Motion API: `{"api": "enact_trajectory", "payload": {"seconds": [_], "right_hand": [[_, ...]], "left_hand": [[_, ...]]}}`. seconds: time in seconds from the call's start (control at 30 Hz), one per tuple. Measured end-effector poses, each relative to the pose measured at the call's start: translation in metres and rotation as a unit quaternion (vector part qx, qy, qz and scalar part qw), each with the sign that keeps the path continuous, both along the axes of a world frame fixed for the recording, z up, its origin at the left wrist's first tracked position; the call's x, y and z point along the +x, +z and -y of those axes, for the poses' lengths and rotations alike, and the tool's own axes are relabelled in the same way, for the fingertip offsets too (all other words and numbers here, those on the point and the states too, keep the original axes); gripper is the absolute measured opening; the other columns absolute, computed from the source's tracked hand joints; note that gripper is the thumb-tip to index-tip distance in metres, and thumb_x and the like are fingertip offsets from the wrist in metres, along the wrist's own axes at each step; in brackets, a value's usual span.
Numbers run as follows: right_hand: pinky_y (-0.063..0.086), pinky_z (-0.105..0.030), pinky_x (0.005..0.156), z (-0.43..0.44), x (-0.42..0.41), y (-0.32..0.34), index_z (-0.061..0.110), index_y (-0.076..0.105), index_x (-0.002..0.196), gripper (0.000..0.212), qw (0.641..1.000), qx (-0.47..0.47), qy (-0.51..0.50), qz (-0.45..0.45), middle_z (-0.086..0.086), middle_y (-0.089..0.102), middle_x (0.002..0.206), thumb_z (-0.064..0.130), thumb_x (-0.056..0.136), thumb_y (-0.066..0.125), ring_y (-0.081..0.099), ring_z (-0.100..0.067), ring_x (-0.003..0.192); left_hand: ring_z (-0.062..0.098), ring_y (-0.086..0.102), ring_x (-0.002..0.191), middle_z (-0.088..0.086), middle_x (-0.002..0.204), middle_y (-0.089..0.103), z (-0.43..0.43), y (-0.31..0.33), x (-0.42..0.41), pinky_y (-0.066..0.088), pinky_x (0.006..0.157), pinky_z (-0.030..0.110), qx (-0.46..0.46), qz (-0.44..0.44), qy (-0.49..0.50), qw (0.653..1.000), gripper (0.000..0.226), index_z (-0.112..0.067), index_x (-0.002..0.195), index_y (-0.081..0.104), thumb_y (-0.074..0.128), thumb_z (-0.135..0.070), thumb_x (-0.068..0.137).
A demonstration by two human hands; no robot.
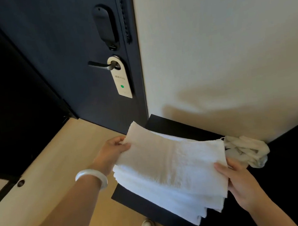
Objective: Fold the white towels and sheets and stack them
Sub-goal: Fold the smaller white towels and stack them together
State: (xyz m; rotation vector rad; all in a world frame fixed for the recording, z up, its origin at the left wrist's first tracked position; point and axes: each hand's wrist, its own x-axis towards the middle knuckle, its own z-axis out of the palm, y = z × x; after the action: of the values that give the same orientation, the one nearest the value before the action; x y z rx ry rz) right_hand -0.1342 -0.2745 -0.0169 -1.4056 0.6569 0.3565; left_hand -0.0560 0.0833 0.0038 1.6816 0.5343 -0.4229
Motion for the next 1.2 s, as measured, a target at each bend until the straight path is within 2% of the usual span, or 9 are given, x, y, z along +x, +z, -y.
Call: {"api": "enact_trajectory", "payload": {"seconds": [0.1,0.23,0.3,0.43,0.53,0.8,0.97,1.1,1.2], "right_hand": [[0.055,-0.042,0.077,-0.016,-0.001,-0.023,0.015,0.067,0.115,0.020,0.997,-0.054,-0.040,-0.040,-0.009,0.074,0.106,0.016,0.096,0.061,0.070,-0.030,0.093],[0.048,-0.055,0.097,-0.034,-0.005,-0.052,0.015,0.060,0.122,0.025,0.976,-0.171,-0.077,-0.115,-0.011,0.062,0.119,0.025,0.100,0.054,0.058,-0.035,0.106],[0.046,-0.057,0.100,-0.036,-0.005,-0.060,0.017,0.060,0.125,0.027,0.966,-0.214,-0.084,-0.120,-0.010,0.060,0.120,0.025,0.100,0.054,0.056,-0.035,0.108],[0.050,-0.056,0.094,-0.034,-0.003,-0.071,0.018,0.058,0.131,0.033,0.954,-0.256,-0.121,-0.094,-0.008,0.063,0.114,0.024,0.098,0.058,0.059,-0.033,0.102],[0.053,-0.045,0.081,-0.034,-0.004,-0.077,0.022,0.056,0.132,0.035,0.948,-0.277,-0.133,-0.088,0.004,0.061,0.097,0.026,0.098,0.059,0.059,-0.021,0.085],[0.048,-0.038,0.073,-0.037,-0.006,-0.083,0.020,0.059,0.128,0.033,0.942,-0.286,-0.131,-0.116,0.012,0.056,0.087,0.025,0.095,0.063,0.054,-0.012,0.078],[0.052,-0.043,0.080,-0.034,-0.009,-0.077,0.018,0.061,0.124,0.030,0.951,-0.251,-0.144,-0.109,0.000,0.062,0.097,0.021,0.094,0.065,0.060,-0.023,0.090],[0.054,-0.039,0.081,-0.031,-0.014,-0.069,0.015,0.063,0.115,0.019,0.955,-0.231,-0.156,-0.098,-0.004,0.064,0.100,0.014,0.096,0.062,0.062,-0.025,0.093],[0.057,-0.037,0.077,-0.019,-0.020,-0.059,0.015,0.066,0.107,0.015,0.954,-0.223,-0.176,-0.096,-0.006,0.068,0.097,0.008,0.096,0.060,0.066,-0.021,0.089]], "left_hand": [[0.031,0.073,0.086,0.010,0.098,0.075,-0.010,-0.027,0.028,0.058,0.069,0.035,0.009,-0.034,-0.040,0.999,0.015,-0.016,0.107,0.070,0.067,-0.017,0.093],[0.025,0.068,0.090,0.006,0.102,0.071,-0.015,-0.058,0.039,0.052,0.070,0.031,0.088,-0.077,-0.112,0.987,0.016,-0.016,0.109,0.066,0.058,-0.024,0.098],[0.024,0.066,0.091,0.005,0.103,0.070,-0.019,-0.065,0.041,0.052,0.072,0.032,0.092,-0.077,-0.119,0.986,0.015,-0.016,0.110,0.065,0.056,-0.020,0.099],[0.026,0.067,0.096,0.007,0.104,0.070,-0.031,-0.067,0.044,0.055,0.086,0.039,0.093,-0.062,-0.132,0.985,0.017,-0.012,0.112,0.066,0.060,-0.011,0.096],[0.025,0.066,0.097,0.006,0.103,0.070,-0.039,-0.069,0.044,0.053,0.080,0.032,0.099,-0.048,-0.148,0.983,0.016,-0.013,0.110,0.066,0.061,-0.011,0.095],[0.022,0.062,0.094,0.003,0.102,0.068,-0.041,-0.072,0.040,0.050,0.084,0.035,0.162,-0.041,-0.210,0.963,0.019,-0.014,0.114,0.065,0.063,-0.014,0.095],[0.023,0.061,0.097,0.004,0.105,0.064,-0.038,-0.070,0.041,0.053,0.088,0.038,0.207,-0.025,-0.225,0.952,0.021,-0.015,0.115,0.062,0.063,-0.016,0.094],[0.020,0.055,0.097,0.002,0.110,0.056,-0.028,-0.066,0.044,0.049,0.081,0.032,0.302,0.005,-0.259,0.917,0.029,-0.015,0.119,0.055,0.065,-0.015,0.092],[0.021,0.045,0.106,0.008,0.125,0.048,-0.013,-0.057,0.043,0.047,0.092,0.038,0.386,0.046,-0.258,0.885,0.037,-0.014,0.126,0.052,0.064,-0.013,0.091]]}}
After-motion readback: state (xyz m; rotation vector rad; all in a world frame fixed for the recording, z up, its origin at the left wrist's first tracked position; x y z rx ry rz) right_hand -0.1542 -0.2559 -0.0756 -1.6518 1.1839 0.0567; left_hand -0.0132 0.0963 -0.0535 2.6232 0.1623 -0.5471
